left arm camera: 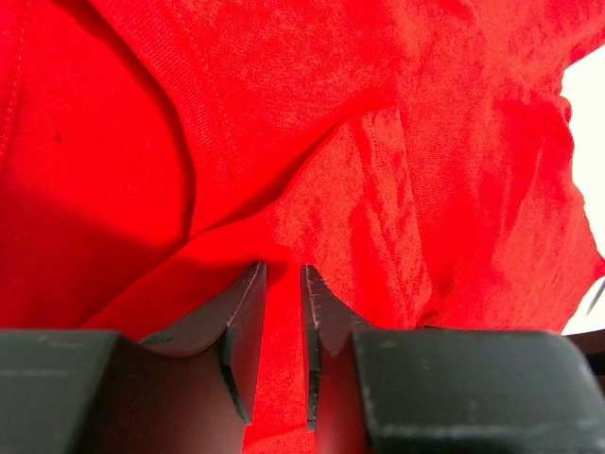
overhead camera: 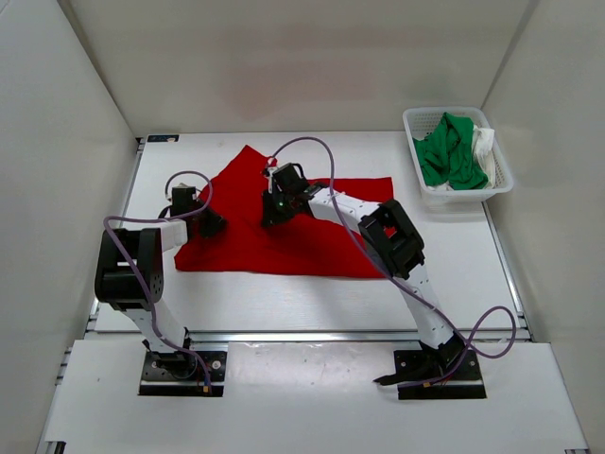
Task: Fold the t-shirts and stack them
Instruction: Fold the flattened tshirt in 1/3 of the way
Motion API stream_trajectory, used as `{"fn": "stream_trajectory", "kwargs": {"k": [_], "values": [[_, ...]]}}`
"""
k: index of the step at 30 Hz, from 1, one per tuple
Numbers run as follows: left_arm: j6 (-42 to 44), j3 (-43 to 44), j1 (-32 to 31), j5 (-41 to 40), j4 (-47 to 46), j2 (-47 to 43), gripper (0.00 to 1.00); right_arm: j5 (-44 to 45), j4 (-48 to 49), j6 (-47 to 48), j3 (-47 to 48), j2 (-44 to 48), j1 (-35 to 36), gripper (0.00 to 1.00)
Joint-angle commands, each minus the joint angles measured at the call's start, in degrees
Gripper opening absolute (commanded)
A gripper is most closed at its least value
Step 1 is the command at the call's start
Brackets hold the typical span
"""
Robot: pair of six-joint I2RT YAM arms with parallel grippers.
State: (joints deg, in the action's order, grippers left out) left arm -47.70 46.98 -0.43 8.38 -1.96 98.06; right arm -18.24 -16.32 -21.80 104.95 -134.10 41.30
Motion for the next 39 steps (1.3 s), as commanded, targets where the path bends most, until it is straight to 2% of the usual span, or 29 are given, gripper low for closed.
{"fn": "stream_trajectory", "kwargs": {"k": [1, 4, 12, 20, 22, 25, 27, 33, 39], "values": [[0.9, 1.0, 0.3, -1.4, -0.6, -0.7, 0.31, 2.6, -0.1, 0.5, 1.0, 1.0, 0.5, 0.13], [0.8, 0.6, 2.6, -1.5, -0.4, -0.6, 0.32, 4.2, 0.0, 0.8, -0.4, 2.7, 0.7, 0.06], [-0.2, -0.5, 5.3, -1.4, 0.1, -0.8, 0.31, 4.4, 3.9, -1.4, -9.0, 7.7, -1.4, 0.05], [-0.1, -0.4, 5.8, -1.9, 0.2, -1.1, 0.30, 1.6, 8.3, -3.0, -13.3, 11.2, -3.0, 0.05], [-0.8, -1.2, 5.3, -1.4, -0.8, -2.9, 0.30, 0.0, 10.1, -3.2, -14.2, 12.0, -3.3, 0.05], [1.1, -0.4, 2.5, -5.2, -0.8, -6.0, 0.32, -2.7, 9.3, -3.9, -11.5, 10.7, -4.1, 0.04], [3.0, 0.2, -1.5, -6.7, 0.7, -7.0, 0.32, -2.1, 7.8, -3.4, -10.2, 10.6, -3.9, 0.04], [3.4, 0.3, -7.7, -6.9, -0.7, -6.2, 0.33, -0.3, 8.9, -4.3, -13.2, 13.1, -3.8, 0.05], [0.3, -0.5, -4.2, -4.8, -1.2, -1.0, 0.31, 3.5, 7.3, -5.6, -16.2, 14.3, -4.6, 0.05]]}}
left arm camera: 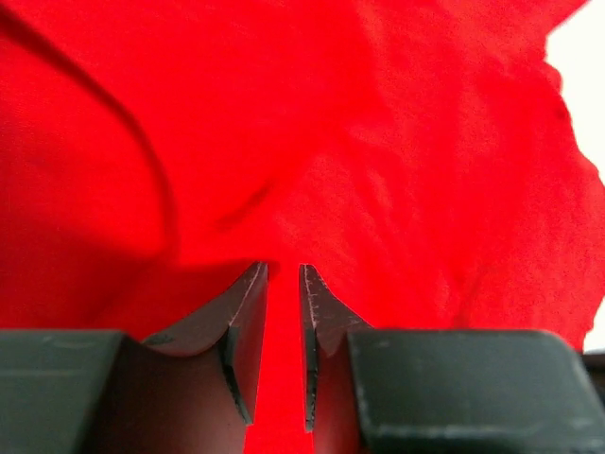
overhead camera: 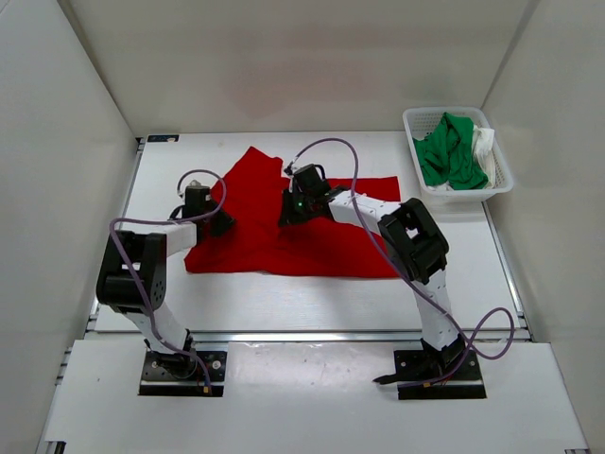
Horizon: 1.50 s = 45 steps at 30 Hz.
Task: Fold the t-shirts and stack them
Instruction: Fold the flattened tshirt in 1/3 of the way, then grap the side of the flattened tshirt furthest away from the robot with both arms
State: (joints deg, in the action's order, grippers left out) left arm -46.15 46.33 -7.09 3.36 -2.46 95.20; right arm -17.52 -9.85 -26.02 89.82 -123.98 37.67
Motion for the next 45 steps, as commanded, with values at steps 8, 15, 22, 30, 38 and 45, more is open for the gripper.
{"fn": "stream_trajectory", "kwargs": {"k": [8, 15, 22, 30, 38, 45], "values": [[-1.1, -0.8, 6.9, -1.4, -0.8, 1.2, 0.31, 3.4, 2.1, -2.7, -3.9, 4.8, -2.1, 0.09], [-1.7, -1.3, 5.5, -0.1, -3.2, -4.5, 0.32, 1.9, 0.6, -1.1, -1.5, 5.8, -2.7, 0.29], [0.4, -0.9, -1.6, 2.1, 0.7, -10.6, 0.33, 1.7, 0.7, 0.5, -10.9, 16.6, -3.3, 0.46], [-1.7, -11.3, 0.6, 7.3, 0.1, -12.1, 0.33, 5.2, 8.0, -3.7, -41.3, 37.0, -5.3, 0.01], [0.3, -15.4, 10.0, 10.9, 5.2, -11.1, 0.30, 4.8, 8.8, -3.7, -55.5, 43.1, -13.1, 0.00], [6.7, -16.3, 12.4, 3.6, 14.9, -16.7, 0.31, 6.2, 6.9, -3.5, -60.5, 42.8, -15.0, 0.00]]}}
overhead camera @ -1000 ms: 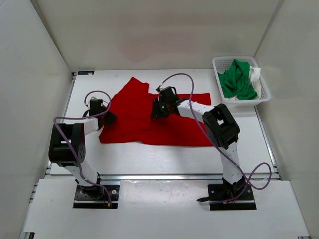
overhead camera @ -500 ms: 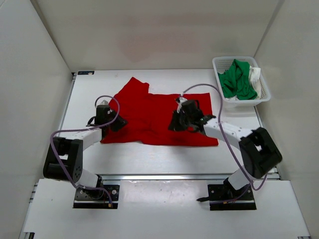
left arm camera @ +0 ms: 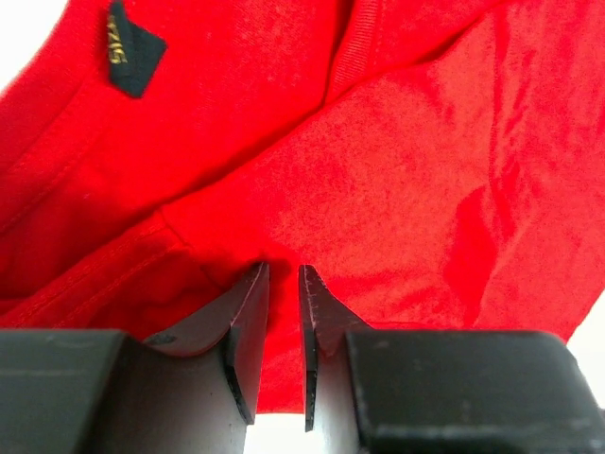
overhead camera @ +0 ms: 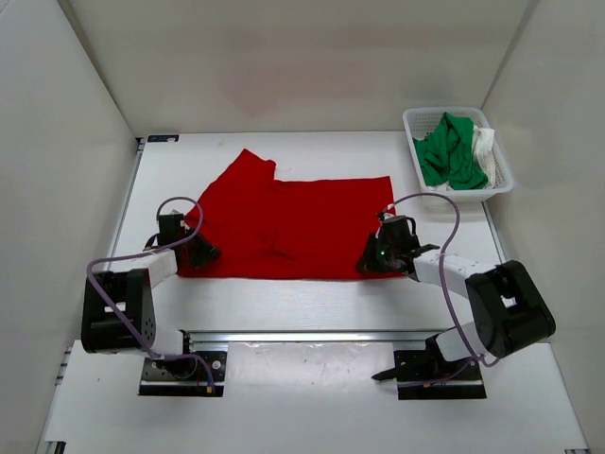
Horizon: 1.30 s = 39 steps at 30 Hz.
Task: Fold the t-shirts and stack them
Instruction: Grap the side of the flattened tshirt furthest away from the robot with both arms
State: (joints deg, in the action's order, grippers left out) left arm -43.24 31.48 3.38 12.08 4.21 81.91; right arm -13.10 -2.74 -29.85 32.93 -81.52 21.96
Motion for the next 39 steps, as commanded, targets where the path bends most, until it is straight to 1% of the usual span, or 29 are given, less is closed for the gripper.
{"fn": "stream_trajectory", "kwargs": {"k": [1, 5, 8, 10, 11, 12, 13, 14, 16, 17, 18, 19, 20, 21, 22, 23, 24, 25, 26, 27, 28, 29, 30, 31, 34, 36, 37, 38, 39], "values": [[4.0, -1.5, 2.1, -6.0, 8.6, -3.7, 0.31, 1.2, -0.5, -0.3, -5.1, 0.9, 1.0, 0.00], [5.0, -2.2, 3.1, -6.8, 11.1, -8.2, 0.32, 0.3, -2.1, -2.9, -9.3, 6.5, 2.7, 0.00], [5.7, -0.6, 1.9, -8.3, 13.4, -12.0, 0.33, -0.1, -4.4, -2.9, -7.7, 10.1, 2.3, 0.00], [6.0, 2.5, -1.3, -9.0, 13.7, -12.3, 0.34, -2.0, -5.6, -0.9, -5.4, 10.5, 0.1, 0.02], [5.6, 5.0, -1.6, -7.9, 13.1, -11.4, 0.35, -2.9, -6.0, 0.1, -3.4, 10.4, -0.5, 0.03], [5.3, 8.1, -4.3, -7.4, 10.8, -9.9, 0.35, -4.1, -6.5, 1.2, -1.4, 10.4, -1.5, 0.05], [4.8, 11.9, -6.3, -7.5, 9.8, -8.0, 0.35, -4.9, -6.7, 2.2, 0.1, 10.4, -2.2, 0.07], [4.8, 13.8, -7.3, -9.2, 9.2, -7.1, 0.35, -4.8, -6.7, 2.7, 1.3, 10.4, -1.9, 0.07], [6.9, 23.0, -12.4, -11.9, 7.7, -1.6, 0.36, -5.3, -6.7, 3.9, 4.3, 10.4, -2.2, 0.06], [7.9, 25.7, -14.6, -16.2, 7.9, 0.1, 0.35, -5.5, -5.8, 3.3, 4.5, 10.2, -2.2, 0.04], [9.9, 30.7, -15.1, -17.4, 7.7, 3.9, 0.35, -6.6, -4.2, 3.0, 3.9, 10.2, -2.4, 0.01], [11.9, 36.7, -15.6, -18.0, 8.0, 8.5, 0.35, -7.5, -3.5, 2.7, 3.6, 10.6, -1.9, 0.00], [12.6, 39.8, -15.6, -19.0, 9.5, 13.7, 0.34, -7.9, -2.1, 1.9, 3.5, 10.8, -1.7, 0.01], [14.1, 46.0, -14.8, -18.1, 11.0, 16.4, 0.34, -7.9, -1.7, 2.2, 3.5, 10.8, -1.4, 0.00], [15.1, 53.3, -14.5, -17.8, 13.9, 21.9, 0.33, -7.9, -1.7, 2.2, 3.5, 10.8, -1.0, 0.00], [15.6, 57.0, -13.8, -17.4, 14.9, 27.6, 0.32, -7.8, -1.7, 2.4, 3.5, 10.4, -0.8, 0.00], [17.6, 64.2, -13.3, -16.7, 17.5, 33.4, 0.33, -8.2, -1.9, 2.5, 3.5, 10.7, -0.8, 0.00], [18.9, 72.0, -13.2, -16.6, 19.1, 36.4, 0.33, -8.3, -1.9, 2.7, 3.9, 10.8, -0.8, 0.00], [19.5, 76.7, -13.0, -16.6, 23.0, 42.4, 0.33, -9.0, -1.8, 2.6, 3.6, 10.9, -1.2, 0.01], [21.3, 90.0, -13.0, -16.9, 27.0, 47.9, 0.33, -9.3, -1.7, 2.6, 3.5, 10.7, -1.5, 0.00], [22.5, 94.4, -13.1, -17.3, 28.6, 51.0, 0.33, -9.1, -1.7, 2.6, 3.8, 10.8, -1.5, 0.00], [23.6, 103.7, -12.9, -17.7, 32.4, 56.7, 0.36, -9.8, -1.9, 2.9, 3.5, 10.5, -1.6, 0.00], [23.9, 108.2, -13.0, -18.6, 36.3, 59.6, 0.37, -10.0, -2.2, 3.1, 3.7, 10.8, -1.7, 0.00], [24.6, 115.0, -12.7, -19.2, 36.9, 64.3, 0.39, -9.9, -1.9, 3.1, 3.5, 10.9, -1.6, 0.01], [23.7, 108.0, -10.6, -17.2, 29.9, 63.6, 0.43, -10.4, -2.1, 3.1, 3.5, 10.6, -2.0, 0.00], [24.5, 109.0, -10.8, -17.4, 30.4, 64.8, 0.46, -10.7, -2.1, 2.7, 3.1, 10.2, -2.0, 0.00], [26.0, 111.4, -11.4, -17.7, 31.3, 66.3, 0.49, -10.8, -2.1, 3.1, 2.9, 10.1, -2.1, 0.00], [27.6, 113.0, -11.5, -18.2, 31.2, 66.5, 0.50, -10.8, -2.1, 3.0, 2.4, 9.5, -2.0, 0.00], [27.9, 111.7, -12.2, -18.9, 30.5, 66.4, 0.52, -11.2, -1.7, 2.9, 2.6, 9.1, -1.7, 0.00]]}}
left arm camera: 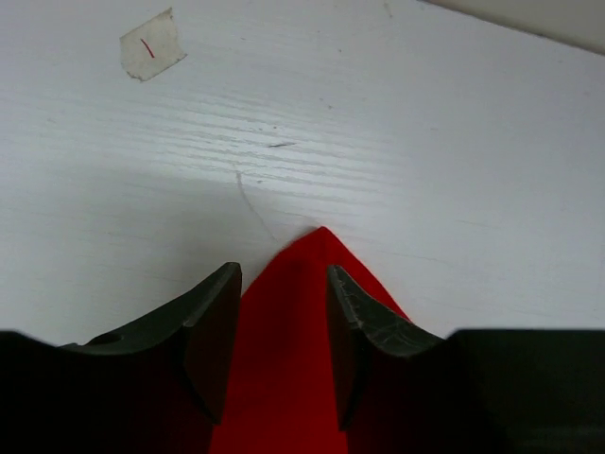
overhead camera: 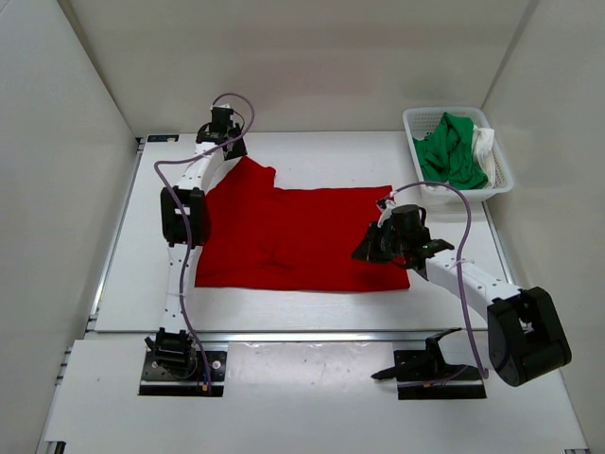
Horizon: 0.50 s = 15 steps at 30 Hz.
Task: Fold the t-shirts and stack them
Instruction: Grap the side of the flattened tshirt furthest away from the robot with both arms
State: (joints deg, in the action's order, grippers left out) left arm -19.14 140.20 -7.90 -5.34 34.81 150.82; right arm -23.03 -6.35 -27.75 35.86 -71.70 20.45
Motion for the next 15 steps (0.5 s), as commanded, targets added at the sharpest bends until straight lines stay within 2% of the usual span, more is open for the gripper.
{"fn": "stream_trajectory", "kwargs": {"k": [1, 5, 15], "values": [[4.4, 2.5, -1.1, -0.6, -1.1, -2.2, 0.54, -1.4, 2.3, 0.6, -0.1, -1.2, -0.6, 0.00], [4.5, 4.1, -1.3, -0.3, -1.5, -0.1, 0.60, -1.4, 2.0, 0.0, 0.7, -1.7, 0.2, 0.00], [6.1, 6.0, -2.0, -1.4, -1.4, 3.3, 0.59, -1.7, 0.5, 1.3, 1.4, 0.2, -0.8, 0.00]]}}
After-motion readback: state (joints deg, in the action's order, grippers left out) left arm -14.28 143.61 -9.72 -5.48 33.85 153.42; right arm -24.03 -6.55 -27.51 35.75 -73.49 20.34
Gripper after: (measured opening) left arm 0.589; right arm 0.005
